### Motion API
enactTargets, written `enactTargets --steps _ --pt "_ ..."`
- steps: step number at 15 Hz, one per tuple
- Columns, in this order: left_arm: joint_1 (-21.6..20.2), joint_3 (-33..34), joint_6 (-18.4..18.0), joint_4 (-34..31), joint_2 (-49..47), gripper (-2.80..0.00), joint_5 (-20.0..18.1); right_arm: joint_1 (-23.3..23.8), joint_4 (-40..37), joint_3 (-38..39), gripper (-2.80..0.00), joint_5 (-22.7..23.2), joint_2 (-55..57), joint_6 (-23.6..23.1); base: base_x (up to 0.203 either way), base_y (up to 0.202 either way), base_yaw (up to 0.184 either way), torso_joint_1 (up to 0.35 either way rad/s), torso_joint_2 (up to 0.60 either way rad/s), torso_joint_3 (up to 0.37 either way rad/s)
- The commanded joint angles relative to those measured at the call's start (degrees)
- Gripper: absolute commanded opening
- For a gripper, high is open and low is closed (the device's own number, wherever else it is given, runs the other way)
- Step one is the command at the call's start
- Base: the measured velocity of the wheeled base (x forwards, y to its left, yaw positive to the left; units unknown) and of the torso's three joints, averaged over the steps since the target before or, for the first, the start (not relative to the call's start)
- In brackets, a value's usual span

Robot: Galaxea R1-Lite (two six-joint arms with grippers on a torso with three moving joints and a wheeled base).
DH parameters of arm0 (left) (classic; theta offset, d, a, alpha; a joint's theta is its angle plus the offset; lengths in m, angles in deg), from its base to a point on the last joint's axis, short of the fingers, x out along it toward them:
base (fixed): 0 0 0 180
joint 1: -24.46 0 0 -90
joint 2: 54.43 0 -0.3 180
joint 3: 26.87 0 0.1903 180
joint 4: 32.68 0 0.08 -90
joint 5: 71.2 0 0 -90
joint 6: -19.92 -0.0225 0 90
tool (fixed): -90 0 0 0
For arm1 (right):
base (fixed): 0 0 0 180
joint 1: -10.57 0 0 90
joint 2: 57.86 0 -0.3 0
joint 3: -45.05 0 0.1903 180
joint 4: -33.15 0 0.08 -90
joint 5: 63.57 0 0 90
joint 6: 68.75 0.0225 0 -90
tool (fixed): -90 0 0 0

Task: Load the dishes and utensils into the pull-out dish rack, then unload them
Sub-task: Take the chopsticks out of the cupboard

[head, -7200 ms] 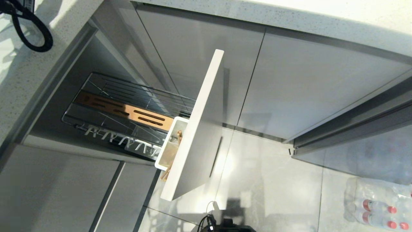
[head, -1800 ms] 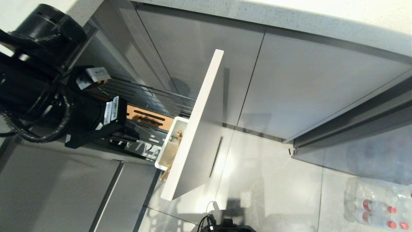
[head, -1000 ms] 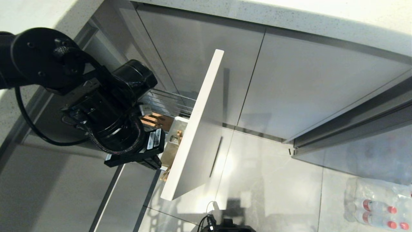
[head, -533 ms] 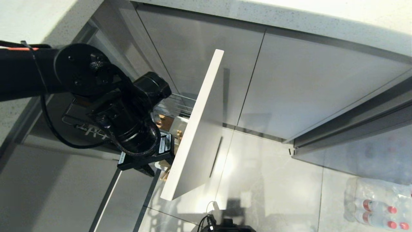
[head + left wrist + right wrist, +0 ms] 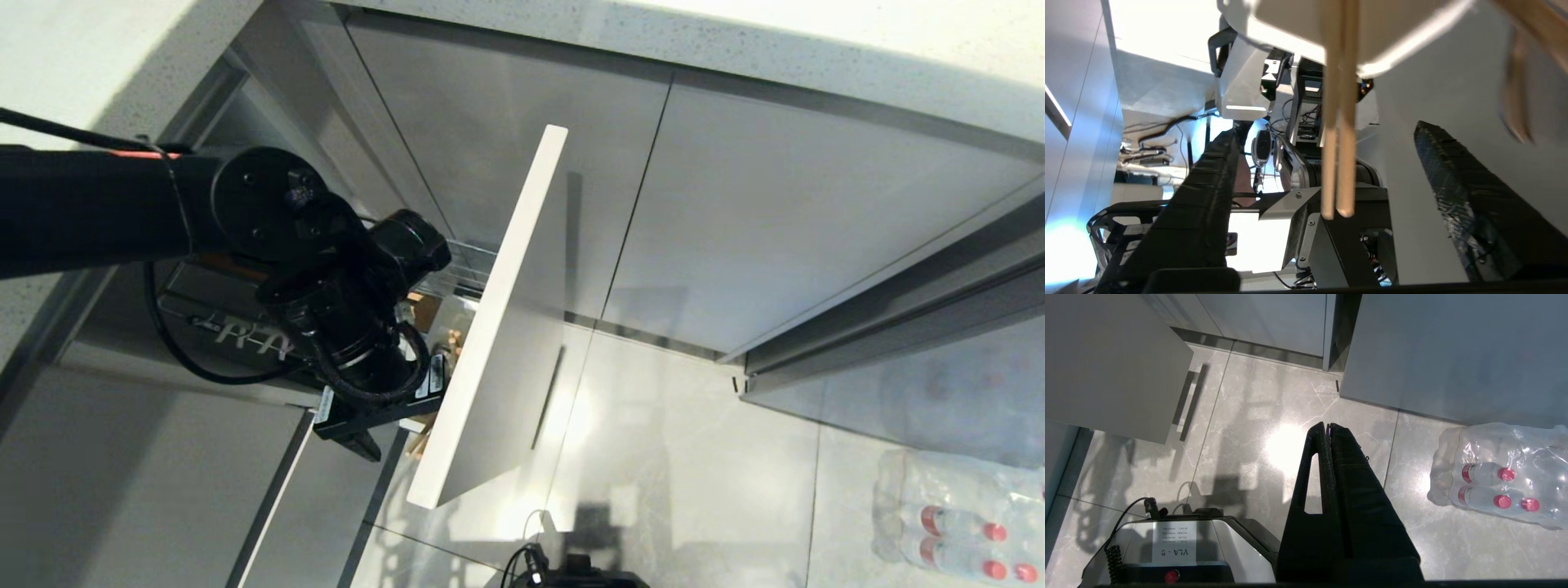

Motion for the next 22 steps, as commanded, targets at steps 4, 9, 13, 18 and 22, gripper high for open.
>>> enactTargets --steps 4,9,13,18,22 --pt "-1.12 -0.01 0.17 -0.38 -2.47 0.00 0.14 -0.01 0.01 0.00 -2.80 -0.02 0.00 0.01 0.000 0.000 0.000 0.000 0.00 0.000" --pt "-1.48 -0.05 0.24 -0.47 -3.97 0.00 0.06 -0.01 0.05 0.00 -2.80 0.02 0.00 0.01 0.000 0.000 0.000 0.000 0.00 0.000" --pt "-2.08 -0.15 0.24 -1.08 -4.94 0.00 -0.30 -0.01 0.02 0.00 -2.80 -0.02 0.05 0.02 0.000 0.000 0.000 0.000 0.00 0.000" --pt "-3.41 -0.34 0.24 -1.26 -5.81 0.00 -0.56 -0.01 0.05 0.00 -2.80 0.02 0.09 0.01 0.000 0.000 0.000 0.000 0.00 0.000" --pt "-3.50 -0.43 0.24 -1.26 -6.87 0.00 -0.57 -0.01 0.04 0.00 -2.80 0.00 0.04 0.01 0.000 0.000 0.000 0.000 0.00 0.000"
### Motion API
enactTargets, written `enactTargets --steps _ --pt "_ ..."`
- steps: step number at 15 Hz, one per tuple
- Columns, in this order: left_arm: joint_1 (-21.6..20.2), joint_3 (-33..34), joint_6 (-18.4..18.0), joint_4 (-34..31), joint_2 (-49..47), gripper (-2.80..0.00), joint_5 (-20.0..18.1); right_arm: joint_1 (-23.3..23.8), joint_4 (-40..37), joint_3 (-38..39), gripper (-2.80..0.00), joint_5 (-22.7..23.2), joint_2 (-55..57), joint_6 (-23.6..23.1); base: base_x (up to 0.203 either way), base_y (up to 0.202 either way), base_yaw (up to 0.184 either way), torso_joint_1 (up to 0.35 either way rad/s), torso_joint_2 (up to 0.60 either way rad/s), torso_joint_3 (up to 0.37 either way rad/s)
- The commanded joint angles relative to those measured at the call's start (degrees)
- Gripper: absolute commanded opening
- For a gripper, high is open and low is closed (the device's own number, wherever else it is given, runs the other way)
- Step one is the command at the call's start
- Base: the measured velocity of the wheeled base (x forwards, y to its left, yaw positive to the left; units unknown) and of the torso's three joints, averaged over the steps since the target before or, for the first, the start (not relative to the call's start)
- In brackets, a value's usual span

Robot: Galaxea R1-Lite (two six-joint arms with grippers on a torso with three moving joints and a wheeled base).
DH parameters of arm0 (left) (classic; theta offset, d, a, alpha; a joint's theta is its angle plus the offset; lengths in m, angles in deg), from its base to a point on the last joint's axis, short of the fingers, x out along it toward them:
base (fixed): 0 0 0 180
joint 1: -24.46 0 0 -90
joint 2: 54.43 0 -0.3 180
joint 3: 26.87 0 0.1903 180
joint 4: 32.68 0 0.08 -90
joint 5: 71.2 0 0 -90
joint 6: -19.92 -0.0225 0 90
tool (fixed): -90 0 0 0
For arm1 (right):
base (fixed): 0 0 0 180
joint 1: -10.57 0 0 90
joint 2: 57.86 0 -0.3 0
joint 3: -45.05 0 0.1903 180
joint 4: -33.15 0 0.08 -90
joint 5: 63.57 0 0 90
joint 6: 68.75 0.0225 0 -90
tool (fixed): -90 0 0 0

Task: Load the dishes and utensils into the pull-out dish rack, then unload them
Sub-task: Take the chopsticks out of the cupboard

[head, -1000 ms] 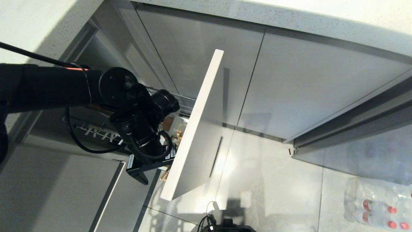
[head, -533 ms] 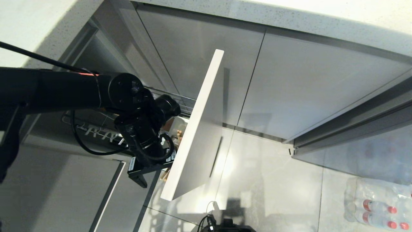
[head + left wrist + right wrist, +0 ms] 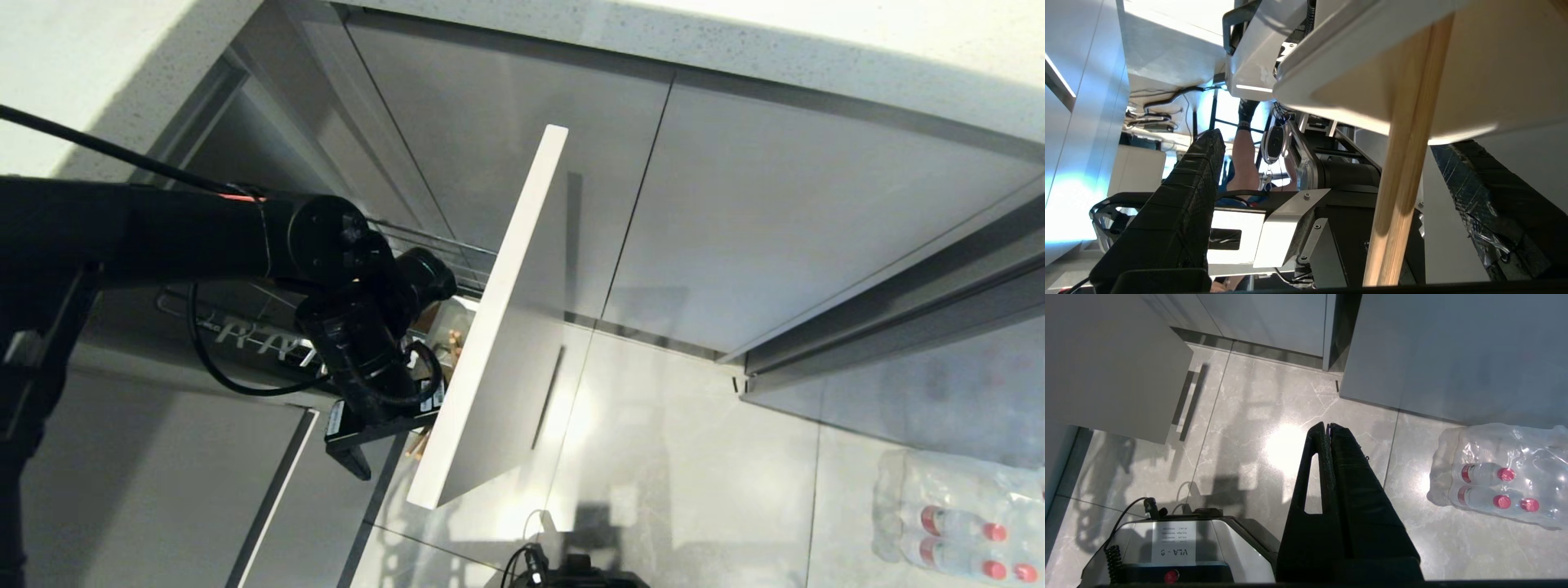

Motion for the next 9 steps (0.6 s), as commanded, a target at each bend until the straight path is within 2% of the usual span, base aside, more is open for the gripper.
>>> enactTargets --steps 1,7,8,9 --pt "0.00 -0.04 0.24 -0.28 -0.50 0.00 0.04 -0.01 0.00 0.00 -2.80 0.01 0.05 0.01 0.000 0.000 0.000 0.000 0.00 0.000" --pt "0.00 -0.04 0.24 -0.34 -0.50 0.00 -0.04 -0.01 -0.02 0.00 -2.80 0.00 0.03 0.02 0.000 0.000 0.000 0.000 0.00 0.000" --pt "0.00 -0.12 0.24 -0.34 -0.50 -2.80 -0.02 -0.01 0.01 0.00 -2.80 -0.02 0.07 0.01 0.000 0.000 0.000 0.000 0.00 0.000" --pt "0.04 -0.44 0.24 -0.34 -0.50 -2.80 -0.02 -0.01 0.03 0.00 -2.80 0.01 0.09 0.01 0.000 0.000 0.000 0.000 0.00 0.000"
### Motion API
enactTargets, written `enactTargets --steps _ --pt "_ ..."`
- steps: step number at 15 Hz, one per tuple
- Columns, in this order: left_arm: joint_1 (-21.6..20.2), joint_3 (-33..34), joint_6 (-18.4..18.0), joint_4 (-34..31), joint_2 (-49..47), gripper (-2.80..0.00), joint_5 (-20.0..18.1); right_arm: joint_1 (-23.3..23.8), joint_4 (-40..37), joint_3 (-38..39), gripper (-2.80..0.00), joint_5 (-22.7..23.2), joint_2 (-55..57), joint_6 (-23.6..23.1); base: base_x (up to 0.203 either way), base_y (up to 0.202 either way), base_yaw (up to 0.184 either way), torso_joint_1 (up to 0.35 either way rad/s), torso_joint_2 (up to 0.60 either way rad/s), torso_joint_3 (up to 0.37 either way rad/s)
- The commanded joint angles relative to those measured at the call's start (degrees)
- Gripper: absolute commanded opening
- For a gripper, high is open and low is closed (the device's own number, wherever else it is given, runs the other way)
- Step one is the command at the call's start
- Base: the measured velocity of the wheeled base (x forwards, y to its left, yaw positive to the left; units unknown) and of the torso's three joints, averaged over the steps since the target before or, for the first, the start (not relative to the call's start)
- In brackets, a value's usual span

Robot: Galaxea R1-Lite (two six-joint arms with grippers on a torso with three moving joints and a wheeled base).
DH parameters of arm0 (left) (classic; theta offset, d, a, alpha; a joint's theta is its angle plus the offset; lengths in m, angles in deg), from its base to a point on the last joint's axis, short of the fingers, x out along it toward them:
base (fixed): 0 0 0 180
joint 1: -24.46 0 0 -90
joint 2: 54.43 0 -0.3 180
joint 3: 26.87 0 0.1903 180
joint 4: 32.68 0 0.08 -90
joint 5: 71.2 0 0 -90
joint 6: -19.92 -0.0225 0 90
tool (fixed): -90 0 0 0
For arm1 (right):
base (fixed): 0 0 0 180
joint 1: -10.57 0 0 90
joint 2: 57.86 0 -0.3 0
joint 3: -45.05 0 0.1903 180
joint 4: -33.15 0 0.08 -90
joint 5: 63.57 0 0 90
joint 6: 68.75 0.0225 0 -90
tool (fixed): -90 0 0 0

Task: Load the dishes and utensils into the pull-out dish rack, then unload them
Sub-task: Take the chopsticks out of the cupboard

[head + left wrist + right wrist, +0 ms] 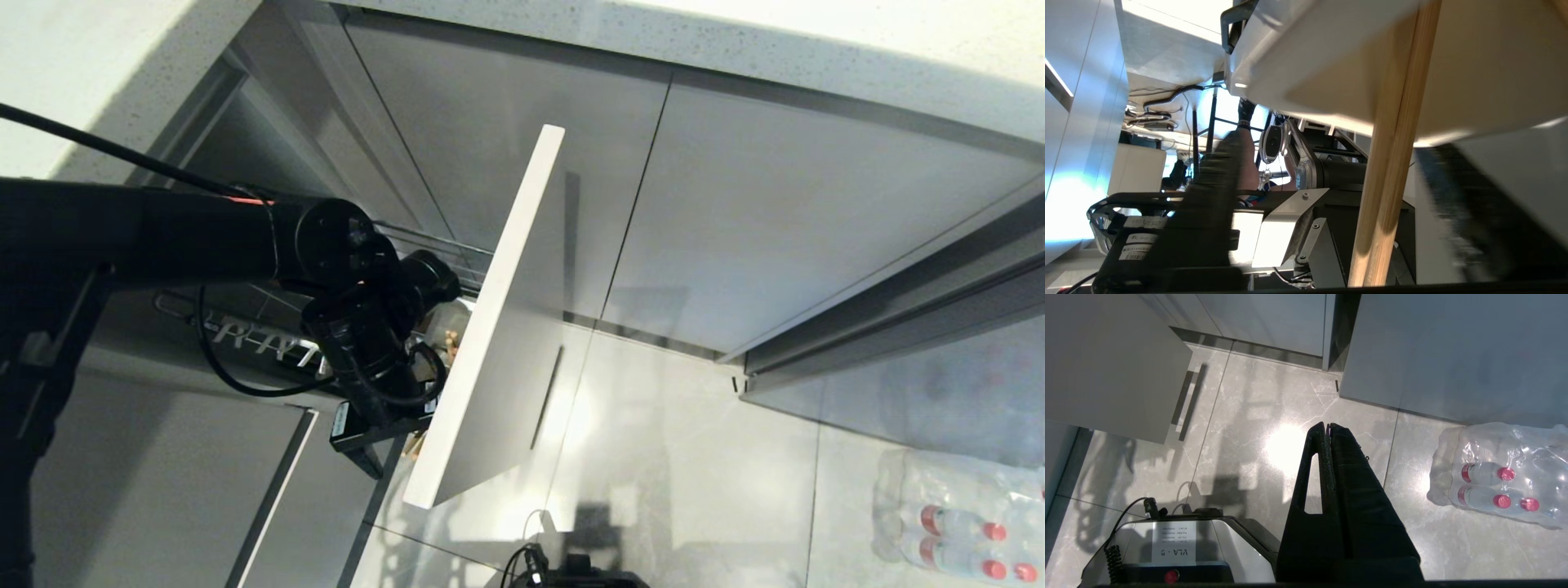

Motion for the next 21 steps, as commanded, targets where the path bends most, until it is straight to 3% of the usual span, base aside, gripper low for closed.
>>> enactTargets --steps 1,13,21 --pt "-0.04 -0.22 0.27 -0.36 0.01 -2.80 0.09 -0.01 0.04 0.00 -2.80 0.00 0.03 0.01 0.000 0.000 0.000 0.000 0.00 0.000" --pt "1.01 -0.55 2.00 -0.22 1.47 -2.80 0.04 -0.01 0.01 0.00 -2.80 0.01 0.01 0.01 0.000 0.000 0.000 0.000 0.00 0.000" --pt "1.72 -2.76 5.32 -0.27 10.64 -2.80 0.04 -0.01 0.03 0.00 -2.80 -0.01 0.05 0.01 0.000 0.000 0.000 0.000 0.00 0.000"
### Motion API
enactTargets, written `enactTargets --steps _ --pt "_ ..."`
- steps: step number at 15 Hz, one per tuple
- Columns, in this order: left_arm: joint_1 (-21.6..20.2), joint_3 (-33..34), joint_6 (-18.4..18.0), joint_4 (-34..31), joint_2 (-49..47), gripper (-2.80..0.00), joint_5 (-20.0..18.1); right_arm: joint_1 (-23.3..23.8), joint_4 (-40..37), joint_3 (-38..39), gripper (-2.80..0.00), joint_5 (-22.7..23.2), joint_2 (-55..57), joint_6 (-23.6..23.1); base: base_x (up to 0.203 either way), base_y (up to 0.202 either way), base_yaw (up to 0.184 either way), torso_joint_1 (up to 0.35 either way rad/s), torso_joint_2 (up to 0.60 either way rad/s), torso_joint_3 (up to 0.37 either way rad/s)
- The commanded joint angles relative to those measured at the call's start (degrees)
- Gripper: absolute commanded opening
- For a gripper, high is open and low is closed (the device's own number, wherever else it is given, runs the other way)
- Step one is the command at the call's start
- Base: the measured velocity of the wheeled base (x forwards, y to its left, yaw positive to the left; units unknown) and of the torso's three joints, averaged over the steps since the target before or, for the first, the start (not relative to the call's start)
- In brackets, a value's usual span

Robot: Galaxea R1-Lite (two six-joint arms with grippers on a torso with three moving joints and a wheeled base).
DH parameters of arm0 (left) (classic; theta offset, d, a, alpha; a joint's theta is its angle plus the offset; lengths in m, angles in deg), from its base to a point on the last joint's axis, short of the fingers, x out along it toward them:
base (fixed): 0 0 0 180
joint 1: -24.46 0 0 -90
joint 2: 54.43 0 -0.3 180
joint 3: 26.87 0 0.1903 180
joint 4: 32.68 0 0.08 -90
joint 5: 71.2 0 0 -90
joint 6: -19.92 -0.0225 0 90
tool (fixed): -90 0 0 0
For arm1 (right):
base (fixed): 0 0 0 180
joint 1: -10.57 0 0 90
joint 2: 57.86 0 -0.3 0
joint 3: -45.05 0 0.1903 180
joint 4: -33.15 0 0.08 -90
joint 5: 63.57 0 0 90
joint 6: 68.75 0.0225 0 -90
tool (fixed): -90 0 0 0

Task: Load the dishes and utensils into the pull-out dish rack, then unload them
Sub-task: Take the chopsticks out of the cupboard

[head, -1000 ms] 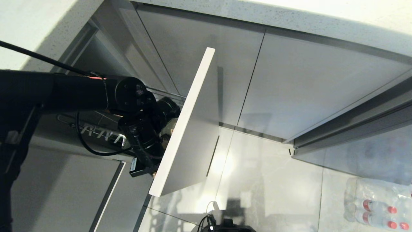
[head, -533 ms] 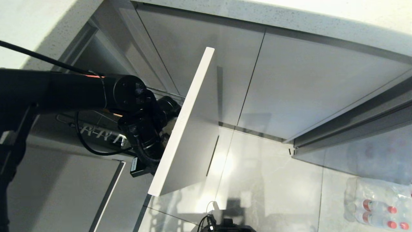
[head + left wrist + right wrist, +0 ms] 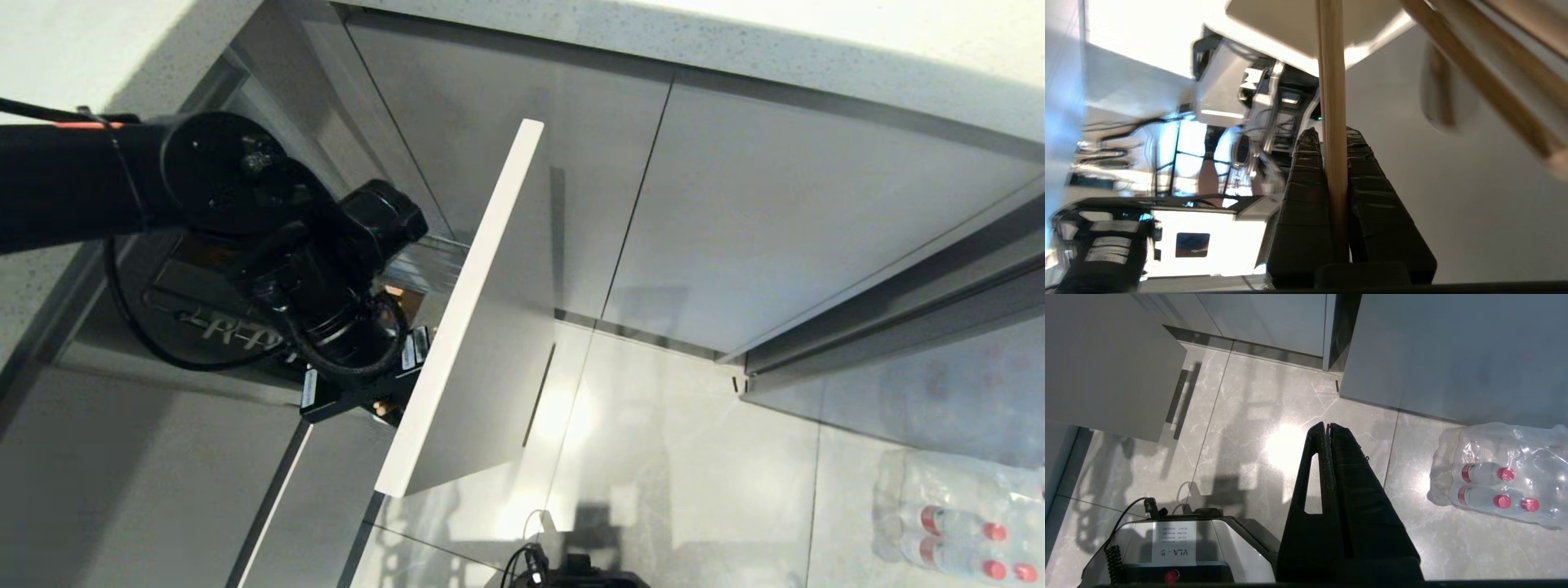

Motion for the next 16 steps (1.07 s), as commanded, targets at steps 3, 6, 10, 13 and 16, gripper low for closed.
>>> enactTargets --steps 3,6,10,13,16 --pt "0.63 -0.91 2.00 -0.24 3.10 -2.80 -0.04 -0.01 0.02 0.00 -2.80 -0.01 0.00 0.01 0.000 0.000 0.000 0.000 0.00 0.000" --pt "0.99 -1.40 3.04 -0.21 4.53 -2.80 -0.04 -0.01 0.04 0.00 -2.80 0.00 0.01 0.01 0.000 0.000 0.000 0.000 0.00 0.000" --pt "2.07 -2.95 5.94 -0.20 7.75 -2.80 0.04 -0.01 0.04 0.00 -2.80 -0.01 0.07 0.01 0.000 0.000 0.000 0.000 0.00 0.000" --pt "3.12 -4.59 9.74 -0.21 10.11 -2.80 0.16 -0.01 0.03 0.00 -2.80 0.02 0.00 0.01 0.000 0.000 0.000 0.000 0.00 0.000" --pt "3.98 -5.75 12.27 -0.29 11.21 -2.80 0.48 -0.01 0.00 0.00 -2.80 0.01 0.00 0.02 0.000 0.000 0.000 0.000 0.00 0.000"
